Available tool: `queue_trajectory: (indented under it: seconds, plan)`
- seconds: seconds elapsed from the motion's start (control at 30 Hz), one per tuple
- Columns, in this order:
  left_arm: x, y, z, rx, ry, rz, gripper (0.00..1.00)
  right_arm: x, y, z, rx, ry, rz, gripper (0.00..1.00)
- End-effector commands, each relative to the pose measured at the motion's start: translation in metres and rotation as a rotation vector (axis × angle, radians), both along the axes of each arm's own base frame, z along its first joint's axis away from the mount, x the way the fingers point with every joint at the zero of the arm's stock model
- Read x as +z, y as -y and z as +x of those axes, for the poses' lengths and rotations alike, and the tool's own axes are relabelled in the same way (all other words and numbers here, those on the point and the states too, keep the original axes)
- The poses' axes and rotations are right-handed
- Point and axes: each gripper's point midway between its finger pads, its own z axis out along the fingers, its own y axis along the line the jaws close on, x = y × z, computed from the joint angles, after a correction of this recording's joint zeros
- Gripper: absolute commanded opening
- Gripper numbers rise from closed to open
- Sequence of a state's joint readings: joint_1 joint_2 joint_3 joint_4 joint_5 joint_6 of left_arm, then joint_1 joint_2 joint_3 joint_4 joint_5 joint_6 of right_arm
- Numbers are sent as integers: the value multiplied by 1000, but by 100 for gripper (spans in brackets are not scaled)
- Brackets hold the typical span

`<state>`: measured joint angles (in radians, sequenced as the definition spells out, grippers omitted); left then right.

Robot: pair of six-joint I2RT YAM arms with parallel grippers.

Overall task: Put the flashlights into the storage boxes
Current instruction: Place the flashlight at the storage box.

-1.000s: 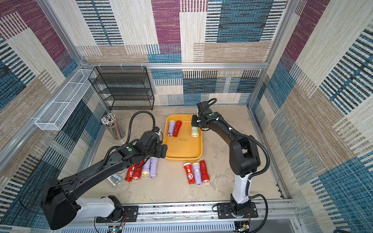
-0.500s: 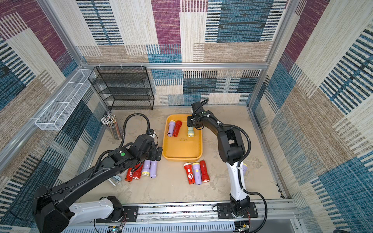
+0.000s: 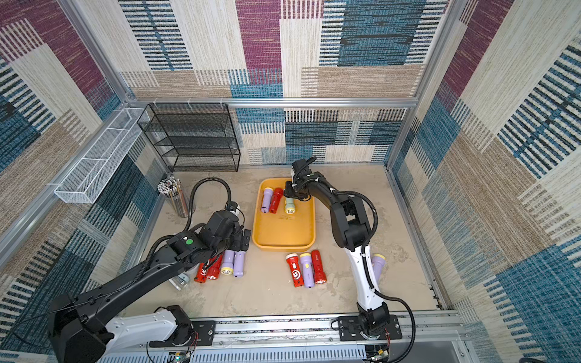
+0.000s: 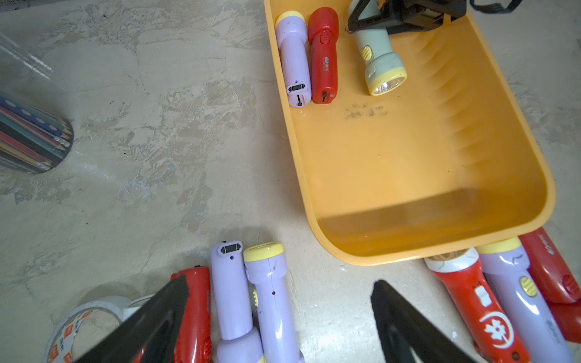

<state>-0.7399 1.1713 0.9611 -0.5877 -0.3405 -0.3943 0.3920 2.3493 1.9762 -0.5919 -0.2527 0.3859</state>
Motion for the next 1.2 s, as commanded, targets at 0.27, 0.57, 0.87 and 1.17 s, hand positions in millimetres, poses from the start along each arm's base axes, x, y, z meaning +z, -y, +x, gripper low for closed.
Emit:
queue_trajectory:
  seconds: [0.27,0.57,0.87,1.17]
  plan:
    - [-1,-6,0,22,10,12,95,8,-18,5,15,-2,67,49]
    - [-1,-6,0,22,-1,18,95,24,-12,-3,28,27,50,54]
    - [0,-5,-3,10,-4,-3,96,81,3,-27,55,143,7,69]
    - [-9,9,-7,-11,-63,-53,96,108,25,-88,88,196,-32,73]
